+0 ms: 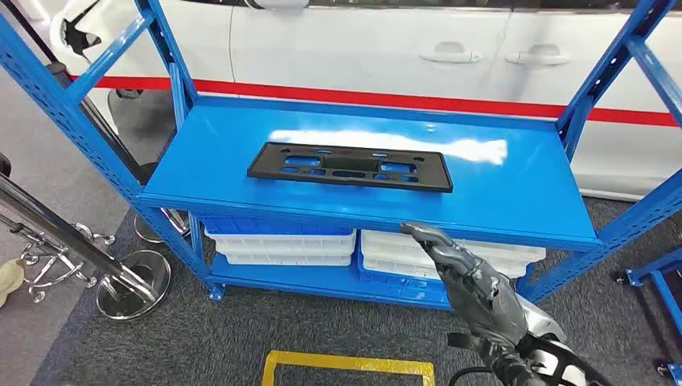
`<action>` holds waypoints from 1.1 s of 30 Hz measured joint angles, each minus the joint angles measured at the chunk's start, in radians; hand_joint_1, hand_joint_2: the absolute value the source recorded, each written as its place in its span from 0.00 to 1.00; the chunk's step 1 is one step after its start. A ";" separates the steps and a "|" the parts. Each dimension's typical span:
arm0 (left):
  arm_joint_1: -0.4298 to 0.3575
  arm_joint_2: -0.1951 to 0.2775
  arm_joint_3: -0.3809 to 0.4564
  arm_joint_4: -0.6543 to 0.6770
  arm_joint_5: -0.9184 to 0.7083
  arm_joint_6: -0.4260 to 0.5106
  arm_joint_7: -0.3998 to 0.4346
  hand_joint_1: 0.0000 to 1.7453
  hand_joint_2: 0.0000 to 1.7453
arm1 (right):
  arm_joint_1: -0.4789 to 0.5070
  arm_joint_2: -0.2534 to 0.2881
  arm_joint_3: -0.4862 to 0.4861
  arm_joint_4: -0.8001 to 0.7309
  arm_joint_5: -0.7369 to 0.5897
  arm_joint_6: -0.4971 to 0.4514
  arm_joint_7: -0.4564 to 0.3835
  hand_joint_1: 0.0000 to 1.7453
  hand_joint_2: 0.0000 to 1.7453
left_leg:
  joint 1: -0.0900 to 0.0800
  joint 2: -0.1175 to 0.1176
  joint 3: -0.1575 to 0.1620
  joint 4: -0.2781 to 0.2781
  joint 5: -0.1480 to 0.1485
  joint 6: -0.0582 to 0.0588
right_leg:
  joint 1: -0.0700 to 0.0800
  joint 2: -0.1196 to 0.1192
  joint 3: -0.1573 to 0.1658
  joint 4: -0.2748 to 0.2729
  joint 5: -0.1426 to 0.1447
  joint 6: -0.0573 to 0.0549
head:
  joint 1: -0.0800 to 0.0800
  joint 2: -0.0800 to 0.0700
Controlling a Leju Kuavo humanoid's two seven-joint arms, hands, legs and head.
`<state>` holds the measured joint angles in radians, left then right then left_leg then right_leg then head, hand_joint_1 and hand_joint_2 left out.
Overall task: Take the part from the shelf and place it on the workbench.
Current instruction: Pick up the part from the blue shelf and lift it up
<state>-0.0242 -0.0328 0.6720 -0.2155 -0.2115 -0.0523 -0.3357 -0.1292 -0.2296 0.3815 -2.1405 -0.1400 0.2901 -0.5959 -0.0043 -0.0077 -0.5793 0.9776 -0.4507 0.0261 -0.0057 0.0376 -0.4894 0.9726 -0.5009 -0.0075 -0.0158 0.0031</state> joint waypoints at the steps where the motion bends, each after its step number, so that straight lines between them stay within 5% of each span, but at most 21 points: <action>1: 0.001 0.000 0.000 0.000 0.000 0.000 0.000 0.00 0.00 | 0.000 0.000 0.000 0.000 0.000 0.000 0.000 0.00 0.00 | 0.001 0.001 0.003 -0.003 0.004 0.004 | 0.001 0.000 0.002 0.003 0.003 0.003 | 0.000 0.000; 3: 0.002 0.000 0.000 0.000 -0.001 0.000 0.000 0.00 0.00 | -0.002 0.000 0.001 0.000 0.000 -0.001 0.000 0.00 0.00 | 0.006 0.001 0.019 -0.010 0.012 0.012 | 0.003 -0.003 0.008 0.014 -0.001 0.011 | 0.000 0.000; 5: 0.001 0.000 0.000 0.000 -0.004 -0.001 -0.001 0.00 0.00 | -0.008 0.000 0.002 0.000 0.000 -0.002 -0.001 0.00 0.00 | 0.012 0.002 0.037 -0.014 0.011 0.020 | 0.002 -0.015 -0.018 0.075 -0.035 0.021 | 0.000 0.000; 7: 0.000 0.000 0.000 0.000 -0.007 -0.002 -0.002 0.00 0.00 | -0.011 -0.001 0.004 0.000 0.000 -0.003 -0.001 0.00 0.00 | 0.013 0.002 0.047 -0.014 0.002 0.024 | -0.002 -0.025 -0.095 0.199 -0.093 0.032 | 0.001 0.000; 9: 0.002 0.000 0.000 0.000 -0.010 -0.003 -0.002 0.00 0.00 | -0.011 -0.001 0.005 0.001 -0.001 -0.004 0.000 0.00 0.00 | 0.013 0.003 0.059 -0.014 -0.011 0.023 | -0.006 -0.027 -0.167 0.286 -0.117 0.039 | 0.001 0.000; 11: 0.002 0.000 0.000 0.000 -0.011 -0.004 -0.003 0.00 0.00 | -0.011 -0.002 0.007 0.002 -0.003 -0.003 0.001 0.00 0.00 | 0.014 0.003 0.081 -0.015 -0.027 0.020 | -0.008 -0.030 -0.173 0.238 -0.063 0.038 | 0.001 0.000; 14: 0.000 -0.001 0.000 0.001 -0.015 -0.005 -0.004 0.00 0.00 | -0.012 -0.005 0.007 0.004 -0.006 -0.002 0.002 0.00 0.00 | 0.014 0.001 0.121 -0.023 -0.051 0.009 | 0.000 -0.035 -0.119 0.053 0.062 0.019 | 0.001 0.000; 18: -0.001 -0.002 0.000 0.002 -0.020 -0.006 -0.005 0.00 0.00 | -0.012 -0.006 0.007 0.006 -0.007 -0.001 0.003 0.00 0.00 | 0.012 0.002 0.136 -0.014 -0.061 -0.015 | 0.003 -0.032 -0.097 0.007 0.083 -0.007 | 0.002 0.000; 20: -0.003 -0.002 0.000 0.002 -0.023 -0.007 -0.006 0.00 0.00 | -0.012 -0.006 0.007 0.006 -0.006 -0.001 0.002 0.00 0.00 | 0.014 0.002 0.107 0.052 -0.081 -0.021 | 0.000 -0.031 -0.081 0.002 0.076 -0.018 | 0.002 0.000; 24: -0.002 -0.002 0.000 0.002 -0.028 -0.010 -0.006 0.00 0.00 | -0.002 -0.006 0.007 0.013 -0.003 -0.002 0.003 0.00 0.00 | 0.017 0.002 -0.047 0.276 -0.173 -0.033 | 0.002 -0.030 -0.069 0.003 0.059 -0.030 | 0.001 0.000; 26: 0.000 -0.002 0.000 0.002 -0.028 -0.011 -0.007 0.00 0.00 | 0.007 -0.007 0.007 0.019 0.001 -0.003 0.009 0.00 0.00 | 0.017 0.002 -0.059 0.242 -0.126 -0.032 | 0.002 -0.027 -0.057 0.005 0.046 -0.027 | 0.001 0.000; 28: 0.000 -0.001 0.000 0.002 -0.028 -0.011 -0.008 0.00 0.00 | 0.016 -0.007 0.008 0.029 0.006 -0.003 0.023 0.00 0.00 | 0.016 0.002 -0.022 0.115 -0.034 -0.026 | 0.003 -0.026 -0.038 0.007 0.033 -0.022 | 0.001 0.000; 29: 0.000 -0.001 0.000 0.003 -0.029 -0.011 -0.008 0.00 0.00 | 0.022 -0.007 0.008 0.035 0.009 -0.004 0.030 0.00 0.00 | 0.013 0.002 -0.005 0.059 -0.012 -0.023 | 0.003 -0.025 -0.034 0.008 0.027 -0.018 | 0.001 0.000; 32: 0.003 -0.001 0.000 0.004 -0.030 -0.011 -0.010 0.00 0.00 | 0.039 -0.008 0.010 0.057 0.015 -0.004 0.047 0.00 0.00 | 0.007 0.002 0.012 0.004 0.000 -0.006 | 0.005 -0.024 -0.032 0.007 0.016 -0.003 | 0.001 0.000; 33: 0.004 -0.002 0.000 0.004 -0.031 -0.011 -0.010 0.00 0.00 | 0.042 -0.009 0.011 0.064 0.015 -0.004 0.056 0.00 0.25 | 0.010 0.003 0.017 0.002 0.008 -0.001 | 0.005 -0.024 -0.030 0.007 0.011 0.003 | 0.001 0.000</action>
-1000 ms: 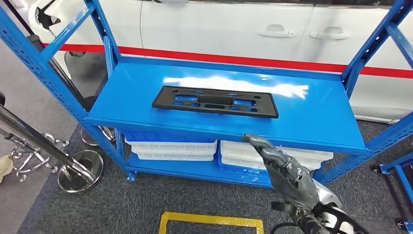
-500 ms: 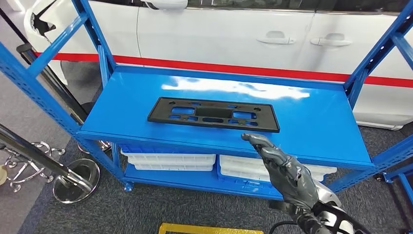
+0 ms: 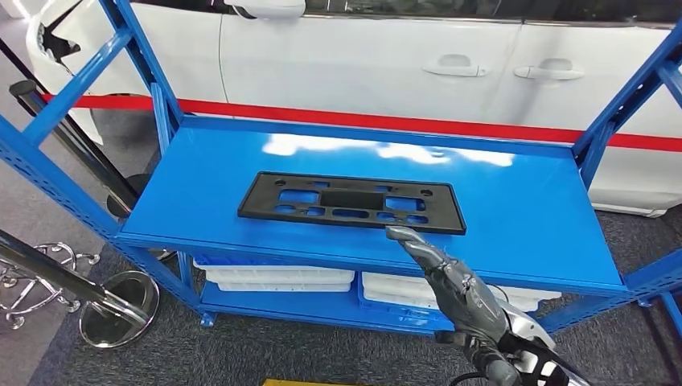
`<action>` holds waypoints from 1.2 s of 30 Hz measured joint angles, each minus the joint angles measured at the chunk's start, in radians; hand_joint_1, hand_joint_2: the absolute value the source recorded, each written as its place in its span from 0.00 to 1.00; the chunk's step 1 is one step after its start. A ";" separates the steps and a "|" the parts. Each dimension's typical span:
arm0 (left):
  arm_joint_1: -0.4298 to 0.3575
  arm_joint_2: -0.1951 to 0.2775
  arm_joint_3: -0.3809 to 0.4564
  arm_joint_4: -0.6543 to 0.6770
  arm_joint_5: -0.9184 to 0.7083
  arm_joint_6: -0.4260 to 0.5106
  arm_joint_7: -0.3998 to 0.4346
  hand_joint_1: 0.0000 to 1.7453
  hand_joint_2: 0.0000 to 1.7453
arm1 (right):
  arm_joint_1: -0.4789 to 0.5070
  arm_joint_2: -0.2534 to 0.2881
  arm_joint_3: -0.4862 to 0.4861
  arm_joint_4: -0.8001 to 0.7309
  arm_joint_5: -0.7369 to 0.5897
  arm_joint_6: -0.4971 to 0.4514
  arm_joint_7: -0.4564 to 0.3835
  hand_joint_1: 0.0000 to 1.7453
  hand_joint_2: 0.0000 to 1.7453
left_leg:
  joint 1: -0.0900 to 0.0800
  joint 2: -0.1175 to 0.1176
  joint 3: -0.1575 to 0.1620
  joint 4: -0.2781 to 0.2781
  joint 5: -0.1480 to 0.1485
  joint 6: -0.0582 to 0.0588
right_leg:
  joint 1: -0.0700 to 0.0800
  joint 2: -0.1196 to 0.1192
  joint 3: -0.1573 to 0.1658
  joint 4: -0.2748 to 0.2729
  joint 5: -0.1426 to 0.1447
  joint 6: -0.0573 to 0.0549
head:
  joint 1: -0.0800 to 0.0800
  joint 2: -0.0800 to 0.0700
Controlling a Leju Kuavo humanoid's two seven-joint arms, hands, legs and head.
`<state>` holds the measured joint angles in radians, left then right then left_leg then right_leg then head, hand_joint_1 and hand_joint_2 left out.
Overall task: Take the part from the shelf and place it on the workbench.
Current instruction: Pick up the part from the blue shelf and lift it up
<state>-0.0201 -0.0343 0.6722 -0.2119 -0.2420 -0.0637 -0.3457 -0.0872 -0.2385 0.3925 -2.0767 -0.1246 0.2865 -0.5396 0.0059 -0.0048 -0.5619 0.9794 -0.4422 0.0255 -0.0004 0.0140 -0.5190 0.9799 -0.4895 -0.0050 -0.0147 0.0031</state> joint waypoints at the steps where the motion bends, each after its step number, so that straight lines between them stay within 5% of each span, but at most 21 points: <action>1: 0.000 0.000 0.000 0.000 -0.002 0.000 -0.001 0.00 0.00 | 0.000 -0.002 0.003 0.009 -0.001 0.000 0.017 0.00 0.50 | 0.003 0.001 0.006 -0.004 0.001 0.005 | 0.001 -0.001 0.000 0.009 -0.009 0.005 | 0.000 0.000; 3: -0.003 -0.001 0.000 0.000 -0.011 -0.002 -0.004 0.00 0.00 | -0.008 -0.007 0.016 0.044 0.002 0.000 0.076 0.00 1.00 | 0.008 0.003 0.016 -0.011 0.000 0.015 | -0.001 -0.004 -0.036 0.089 -0.054 0.013 | 0.000 0.000; 5: -0.006 -0.001 0.000 0.001 -0.020 -0.005 -0.005 0.00 0.00 | -0.019 -0.011 0.043 0.107 0.031 -0.010 0.135 0.00 1.00 | 0.007 0.003 0.019 -0.011 -0.007 0.021 | -0.007 -0.006 -0.117 0.230 -0.109 0.021 | 0.001 0.000; 7: -0.007 -0.001 0.000 0.001 -0.030 -0.006 -0.004 0.00 0.00 | -0.038 -0.011 0.083 0.181 0.085 -0.035 0.163 0.00 1.00 | 0.007 0.002 0.024 -0.010 -0.014 0.021 | -0.013 -0.008 -0.174 0.300 -0.104 0.025 | 0.001 0.000; 8: -0.008 -0.001 0.000 0.001 -0.035 -0.006 -0.002 0.00 0.00 | -0.059 -0.005 0.108 0.222 0.113 -0.052 0.169 0.00 1.00 | 0.007 0.002 0.030 -0.010 -0.019 0.019 | -0.015 -0.008 -0.173 0.277 -0.070 0.025 | 0.001 0.000; 10: -0.010 -0.002 -0.001 0.001 -0.048 -0.006 0.004 0.00 0.00 | -0.110 0.011 0.164 0.307 0.155 -0.088 0.181 0.00 1.00 | 0.007 0.001 0.046 -0.010 -0.031 0.013 | -0.016 -0.009 -0.124 0.145 0.022 0.020 | 0.001 0.000; 12: -0.017 -0.004 -0.003 0.001 -0.062 -0.006 0.009 0.00 0.00 | -0.154 0.036 0.216 0.378 0.182 -0.114 0.200 0.00 1.00 | 0.006 0.000 0.054 -0.009 -0.040 0.003 | -0.011 -0.010 -0.081 0.044 0.062 0.010 | 0.001 0.000; 17: -0.026 -0.005 -0.011 0.002 -0.089 -0.012 0.016 0.00 0.00 | -0.286 0.125 0.328 0.536 0.322 -0.232 0.259 0.00 1.00 | 0.008 0.005 0.042 0.017 -0.068 -0.028 | -0.010 -0.002 -0.069 0.013 0.051 -0.011 | 0.000 0.000; 21: -0.027 -0.005 -0.013 0.002 -0.100 -0.017 0.017 0.00 0.00 | -0.362 0.187 0.403 0.634 0.577 -0.368 0.343 0.00 1.00 | 0.010 0.004 -0.087 0.260 -0.165 -0.040 | -0.009 -0.008 -0.058 0.011 0.042 -0.029 | 0.000 0.000; 23: -0.026 -0.005 -0.014 0.002 -0.105 -0.018 0.020 0.00 0.00 | -0.390 0.213 0.441 0.685 0.749 -0.442 0.402 0.00 1.00 | 0.010 0.005 -0.116 0.282 -0.137 -0.040 | -0.007 -0.007 -0.053 0.014 0.036 -0.030 | 0.000 0.000; 25: -0.026 -0.005 -0.016 0.002 -0.105 -0.018 0.022 0.00 0.00 | -0.410 0.235 0.473 0.725 0.832 -0.479 0.428 0.00 1.00 | 0.010 0.005 -0.076 0.164 -0.051 -0.035 | -0.006 -0.005 -0.042 0.015 0.028 -0.028 | 0.000 0.000; 27: -0.027 -0.005 -0.017 0.003 -0.106 -0.018 0.022 0.00 0.00 | -0.425 0.250 0.493 0.752 0.850 -0.490 0.434 0.00 1.00 | 0.006 0.004 -0.027 0.048 0.001 -0.028 | -0.003 -0.004 -0.036 0.016 0.021 -0.021 | 0.000 0.000; 32: -0.027 -0.007 -0.019 0.003 -0.118 -0.018 0.027 0.00 0.00 | -0.444 0.275 0.521 0.818 1.034 -0.559 0.514 0.00 1.00 | 0.009 0.002 -0.008 0.000 0.004 -0.007 | 0.001 -0.005 -0.043 0.029 0.005 -0.001 | 0.001 0.000; 36: -0.031 -0.009 -0.020 0.003 -0.133 -0.017 0.029 0.00 0.00 | -0.446 0.299 0.528 0.901 1.196 -0.628 0.595 0.00 1.00 | 0.013 0.004 -0.002 -0.004 0.002 0.006 | -0.004 -0.008 -0.157 0.258 -0.098 0.013 | 0.001 0.000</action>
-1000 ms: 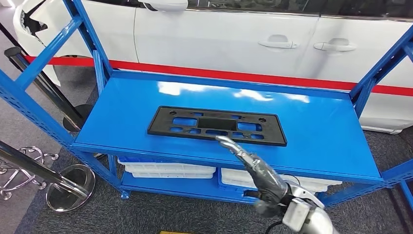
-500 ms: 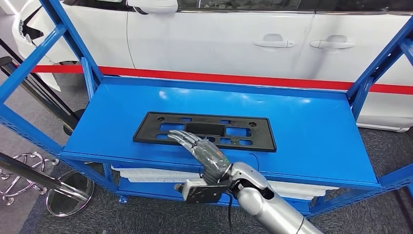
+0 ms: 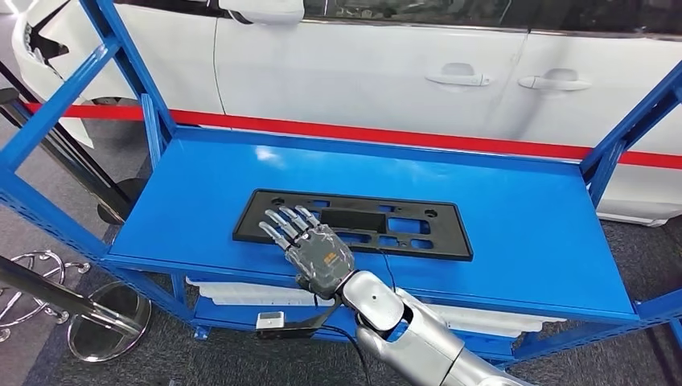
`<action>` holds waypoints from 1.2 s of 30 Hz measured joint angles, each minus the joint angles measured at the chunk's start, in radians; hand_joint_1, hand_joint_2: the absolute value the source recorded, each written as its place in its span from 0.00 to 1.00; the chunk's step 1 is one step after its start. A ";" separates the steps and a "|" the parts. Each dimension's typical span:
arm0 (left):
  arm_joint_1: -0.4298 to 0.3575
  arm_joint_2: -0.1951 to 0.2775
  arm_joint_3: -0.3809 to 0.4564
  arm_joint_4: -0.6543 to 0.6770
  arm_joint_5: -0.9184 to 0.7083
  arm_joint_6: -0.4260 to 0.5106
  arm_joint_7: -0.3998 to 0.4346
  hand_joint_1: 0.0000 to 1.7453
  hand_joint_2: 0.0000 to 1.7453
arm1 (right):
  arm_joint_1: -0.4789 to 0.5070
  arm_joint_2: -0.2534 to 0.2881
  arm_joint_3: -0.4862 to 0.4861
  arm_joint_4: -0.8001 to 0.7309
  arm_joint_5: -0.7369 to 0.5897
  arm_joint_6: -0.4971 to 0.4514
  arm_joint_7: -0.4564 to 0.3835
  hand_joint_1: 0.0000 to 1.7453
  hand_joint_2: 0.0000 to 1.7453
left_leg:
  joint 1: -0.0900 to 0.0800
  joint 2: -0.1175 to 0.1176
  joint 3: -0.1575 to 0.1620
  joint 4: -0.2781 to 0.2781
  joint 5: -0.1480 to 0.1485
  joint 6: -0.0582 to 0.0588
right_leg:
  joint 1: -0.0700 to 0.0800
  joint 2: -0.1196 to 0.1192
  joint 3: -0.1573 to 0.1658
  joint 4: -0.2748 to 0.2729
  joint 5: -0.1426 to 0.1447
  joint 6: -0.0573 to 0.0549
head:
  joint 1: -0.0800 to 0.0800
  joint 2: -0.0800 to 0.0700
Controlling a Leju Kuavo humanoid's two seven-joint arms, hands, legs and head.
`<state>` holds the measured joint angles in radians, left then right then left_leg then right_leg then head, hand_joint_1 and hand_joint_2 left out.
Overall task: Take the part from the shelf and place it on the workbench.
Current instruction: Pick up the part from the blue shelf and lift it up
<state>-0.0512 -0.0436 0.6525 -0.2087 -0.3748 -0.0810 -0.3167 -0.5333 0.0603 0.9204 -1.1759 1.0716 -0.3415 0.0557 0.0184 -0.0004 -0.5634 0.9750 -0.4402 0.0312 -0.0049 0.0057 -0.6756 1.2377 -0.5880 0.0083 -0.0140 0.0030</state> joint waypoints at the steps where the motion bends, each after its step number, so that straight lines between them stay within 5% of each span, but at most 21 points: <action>1: 0.000 0.000 0.000 0.000 -0.003 0.000 0.001 0.00 0.00 | 0.002 0.004 0.000 0.022 0.018 -0.010 0.011 0.00 1.00 | 0.000 0.000 0.001 0.000 -0.002 0.001 | -0.001 0.000 -0.026 0.042 -0.005 0.001 | 0.000 0.000; 3: 0.000 -0.001 0.000 0.000 -0.006 0.000 0.002 0.00 0.00 | 0.003 0.010 0.000 0.055 0.032 -0.020 0.020 0.00 1.00 | 0.000 -0.002 0.008 0.001 -0.006 0.000 | -0.001 0.000 -0.021 0.007 0.047 -0.003 | 0.000 0.000; 5: 0.000 -0.002 -0.001 0.000 -0.008 0.000 0.002 0.00 0.00 | 0.001 0.017 0.000 0.076 0.037 -0.024 0.023 0.00 1.00 | -0.002 -0.003 0.017 0.000 -0.013 -0.005 | 0.004 0.000 0.037 -0.130 0.126 -0.014 | 0.000 0.000; 7: -0.002 -0.004 -0.001 0.000 -0.008 0.001 0.002 0.00 0.00 | -0.001 0.023 0.000 0.089 0.038 -0.026 0.025 0.00 1.00 | -0.004 -0.004 0.019 0.001 -0.017 -0.013 | 0.009 0.000 0.077 -0.223 0.156 -0.024 | 0.000 0.000; 11: -0.002 -0.005 -0.001 0.000 -0.009 0.001 0.002 0.00 0.00 | -0.002 0.029 0.000 0.104 0.052 -0.030 0.033 0.00 1.00 | -0.005 -0.002 0.019 -0.005 -0.017 -0.029 | 0.013 0.003 0.080 -0.241 0.150 -0.031 | 0.000 0.000; 18: -0.003 -0.005 -0.001 0.000 -0.011 0.001 0.002 0.00 0.00 | -0.003 0.029 0.000 0.106 0.060 -0.032 0.037 0.00 1.00 | -0.006 -0.002 0.021 -0.005 -0.018 -0.032 | 0.009 0.003 0.081 -0.245 0.151 -0.034 | 0.000 0.000; 20: -0.004 -0.005 -0.001 0.000 -0.015 0.001 0.002 0.00 0.00 | -0.007 0.035 -0.003 0.115 0.082 -0.036 0.053 0.00 1.00 | -0.004 -0.002 0.007 0.032 -0.046 -0.038 | 0.003 0.002 0.088 -0.253 0.152 -0.041 | 0.000 0.000; 21: -0.005 -0.005 -0.002 0.000 -0.021 0.001 0.005 0.00 0.00 | -0.008 0.040 -0.012 0.133 0.096 -0.041 0.065 0.00 1.00 | -0.002 -0.002 -0.031 0.112 -0.083 -0.043 | 0.003 0.000 0.092 -0.255 0.151 -0.046 | 0.000 0.000; 24: -0.014 0.000 -0.005 0.000 -0.050 0.002 0.016 0.00 0.00 | -0.022 0.064 -0.076 0.248 0.156 -0.078 0.116 0.01 1.00 | -0.004 -0.003 -0.037 0.101 -0.044 -0.039 | 0.007 0.004 0.102 -0.249 0.142 -0.044 | 0.000 0.000; 25: -0.019 0.002 -0.006 0.000 -0.057 0.002 0.018 0.00 0.00 | -0.029 0.071 -0.094 0.281 0.177 -0.089 0.133 0.23 1.00 | -0.007 -0.003 -0.002 0.023 -0.004 -0.032 | 0.008 0.006 0.103 -0.248 0.140 -0.040 | 0.000 0.000; 28: -0.025 0.003 -0.007 0.000 -0.066 0.001 0.020 0.00 0.00 | -0.050 0.078 -0.117 0.339 0.239 -0.103 0.181 0.94 1.00 | -0.003 -0.002 0.010 -0.007 0.000 -0.017 | 0.010 0.006 0.100 -0.241 0.133 -0.024 | 0.000 0.000; 30: -0.028 0.003 -0.007 0.000 -0.070 -0.001 0.020 0.00 0.00 | -0.061 0.080 -0.136 0.377 0.278 -0.110 0.214 0.95 1.00 | 0.003 0.001 0.014 -0.015 0.005 -0.006 | 0.008 0.004 0.072 -0.174 0.089 -0.014 | 0.000 0.000; 33: -0.030 0.004 -0.007 0.000 -0.076 -0.006 0.018 0.00 0.00 | -0.065 0.080 -0.180 0.428 0.306 -0.125 0.233 0.95 1.00 | 0.002 0.002 0.014 -0.015 0.005 -0.001 | -0.001 0.002 -0.018 0.017 0.008 -0.003 | 0.000 0.000; 34: -0.029 0.005 -0.007 0.000 -0.077 -0.008 0.016 0.00 0.00 | -0.064 0.079 -0.197 0.440 0.310 -0.129 0.233 0.95 1.00 | 0.002 0.002 0.014 -0.014 0.005 -0.001 | -0.003 0.001 -0.032 0.042 0.009 -0.001 | 0.000 0.000; 36: -0.029 0.005 -0.007 0.000 -0.079 -0.014 0.014 0.00 0.00 | -0.065 0.079 -0.228 0.458 0.313 -0.133 0.234 0.96 1.00 | 0.002 0.000 0.016 -0.011 0.003 -0.003 | -0.008 -0.001 -0.002 -0.025 0.064 -0.001 | 0.000 0.000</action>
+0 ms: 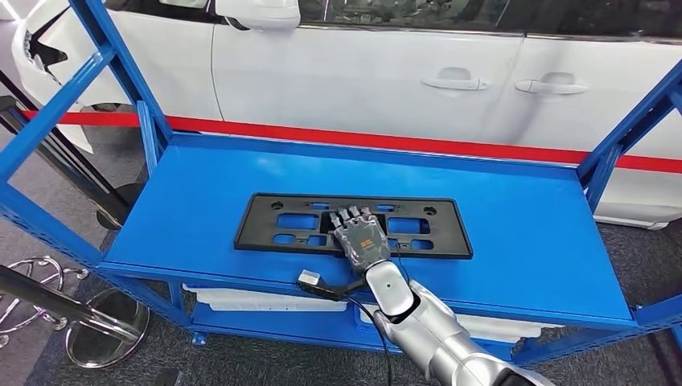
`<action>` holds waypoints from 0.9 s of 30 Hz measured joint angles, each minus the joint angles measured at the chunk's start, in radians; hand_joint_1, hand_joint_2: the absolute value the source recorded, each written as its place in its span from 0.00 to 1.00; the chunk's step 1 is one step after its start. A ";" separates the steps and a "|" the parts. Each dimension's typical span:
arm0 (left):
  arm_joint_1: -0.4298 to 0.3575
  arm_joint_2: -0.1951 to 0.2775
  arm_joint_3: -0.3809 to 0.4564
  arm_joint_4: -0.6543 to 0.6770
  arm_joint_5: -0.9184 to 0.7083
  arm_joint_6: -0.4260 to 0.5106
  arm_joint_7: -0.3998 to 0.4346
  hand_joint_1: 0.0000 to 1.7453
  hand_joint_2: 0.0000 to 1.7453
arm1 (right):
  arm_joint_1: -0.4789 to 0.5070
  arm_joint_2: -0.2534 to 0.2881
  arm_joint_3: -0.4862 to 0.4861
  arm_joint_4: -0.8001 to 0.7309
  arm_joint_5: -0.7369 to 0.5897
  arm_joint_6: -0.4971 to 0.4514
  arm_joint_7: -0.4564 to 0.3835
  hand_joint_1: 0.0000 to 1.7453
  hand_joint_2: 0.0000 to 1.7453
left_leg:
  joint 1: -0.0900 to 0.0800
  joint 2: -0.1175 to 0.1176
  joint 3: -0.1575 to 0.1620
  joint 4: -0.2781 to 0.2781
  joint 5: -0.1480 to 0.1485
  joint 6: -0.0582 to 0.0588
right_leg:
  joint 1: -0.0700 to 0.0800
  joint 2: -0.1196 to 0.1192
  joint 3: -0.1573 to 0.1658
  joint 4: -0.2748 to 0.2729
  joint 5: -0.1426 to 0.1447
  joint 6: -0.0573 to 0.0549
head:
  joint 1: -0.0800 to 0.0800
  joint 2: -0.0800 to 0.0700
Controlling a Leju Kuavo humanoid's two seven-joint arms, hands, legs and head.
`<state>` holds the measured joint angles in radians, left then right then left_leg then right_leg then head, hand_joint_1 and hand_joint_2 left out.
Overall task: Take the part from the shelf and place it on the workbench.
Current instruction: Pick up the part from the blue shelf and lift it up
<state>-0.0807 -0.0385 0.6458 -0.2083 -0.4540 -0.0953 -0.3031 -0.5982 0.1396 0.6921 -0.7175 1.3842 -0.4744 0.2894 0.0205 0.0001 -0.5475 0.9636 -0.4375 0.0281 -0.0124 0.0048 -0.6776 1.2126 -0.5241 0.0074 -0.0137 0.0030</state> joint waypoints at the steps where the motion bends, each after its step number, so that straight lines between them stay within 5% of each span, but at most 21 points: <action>1: 0.000 0.000 0.000 0.000 -0.001 -0.003 -0.002 0.00 0.00 | -0.001 0.000 -0.015 0.007 0.000 -0.002 0.000 0.96 1.00 | 0.000 -0.001 0.001 0.001 -0.002 -0.002 | -0.001 -0.001 0.035 -0.075 0.036 -0.003 | 0.000 0.000; 4: 0.000 0.001 0.000 0.000 -0.006 -0.008 -0.008 0.00 0.00 | -0.003 -0.003 -0.058 0.024 -0.002 -0.010 -0.001 0.95 1.00 | -0.005 -0.003 -0.001 0.006 -0.006 -0.016 | 0.006 -0.003 0.098 -0.215 0.080 -0.013 | 0.000 0.000; 8: 0.000 0.006 0.001 0.000 -0.008 -0.016 -0.018 0.00 0.00 | -0.005 -0.009 -0.109 0.037 -0.004 -0.023 -0.006 0.95 1.00 | -0.003 -0.003 -0.001 0.006 -0.012 -0.038 | 0.004 0.000 0.103 -0.227 0.083 -0.030 | 0.000 0.000; 10: -0.001 0.006 0.001 0.000 -0.008 -0.019 -0.020 0.00 0.00 | -0.006 -0.010 -0.123 0.040 -0.004 -0.025 -0.006 0.96 1.00 | -0.001 -0.003 -0.025 0.064 -0.052 -0.043 | 0.000 -0.002 0.106 -0.232 0.086 -0.037 | -0.001 0.000; 13: 0.001 0.008 0.001 0.000 -0.009 -0.022 -0.022 0.00 0.00 | -0.005 -0.011 -0.138 0.048 -0.003 -0.026 -0.007 0.97 1.00 | 0.000 -0.003 -0.118 0.266 -0.143 -0.051 | 0.004 -0.004 0.104 -0.229 0.084 -0.043 | -0.001 0.000; 15: 0.002 0.009 0.001 0.000 -0.010 -0.031 -0.033 0.00 0.00 | -0.004 -0.011 -0.146 0.052 -0.002 -0.026 -0.008 0.97 1.00 | 0.000 -0.003 -0.137 0.304 -0.135 -0.051 | 0.007 -0.004 0.104 -0.226 0.082 -0.045 | -0.001 0.000; 16: 0.002 0.010 0.001 0.000 -0.010 -0.039 -0.044 0.00 0.00 | -0.004 -0.011 -0.150 0.053 -0.002 -0.026 -0.010 0.98 1.00 | 0.000 -0.002 -0.117 0.260 -0.103 -0.049 | 0.007 -0.003 0.106 -0.225 0.081 -0.044 | -0.001 0.000; 18: 0.002 0.013 0.001 0.000 -0.011 -0.056 -0.069 0.00 0.50 | -0.004 -0.012 -0.161 0.055 -0.003 -0.027 -0.017 0.99 1.00 | -0.002 -0.003 -0.048 0.115 -0.034 -0.042 | 0.009 -0.002 0.109 -0.223 0.079 -0.040 | -0.001 0.000; 20: 0.000 0.015 0.001 0.000 -0.014 -0.064 -0.088 0.00 1.00 | -0.004 -0.014 -0.173 0.055 -0.007 -0.029 -0.027 0.99 1.00 | -0.006 -0.003 -0.006 0.027 -0.010 -0.035 | 0.013 0.000 0.106 -0.221 0.078 -0.033 | -0.001 0.000; 24: 0.001 0.016 0.004 0.000 -0.014 -0.056 -0.062 0.00 1.00 | -0.002 -0.022 -0.202 0.050 -0.050 -0.048 -0.071 0.99 1.00 | -0.003 -0.001 -0.001 0.010 -0.009 -0.013 | 0.012 0.001 0.098 -0.205 0.065 -0.012 | -0.001 0.000; 27: 0.009 0.017 0.023 0.000 0.004 -0.043 -0.001 0.00 1.00 | 0.025 -0.038 -0.229 -0.006 -0.171 -0.066 -0.166 0.99 1.00 | 0.000 0.005 -0.001 0.006 -0.006 0.002 | 0.008 0.000 0.028 -0.047 -0.027 0.002 | 0.000 0.000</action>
<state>-0.0713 -0.0216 0.6684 -0.2083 -0.4504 -0.1384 -0.3042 -0.5732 0.1019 0.4628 -0.7239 1.2129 -0.5402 0.1234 0.0206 0.0050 -0.5488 0.9700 -0.4432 0.0302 -0.0045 0.0051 -0.6500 1.1660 -0.5513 0.0096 -0.0140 0.0031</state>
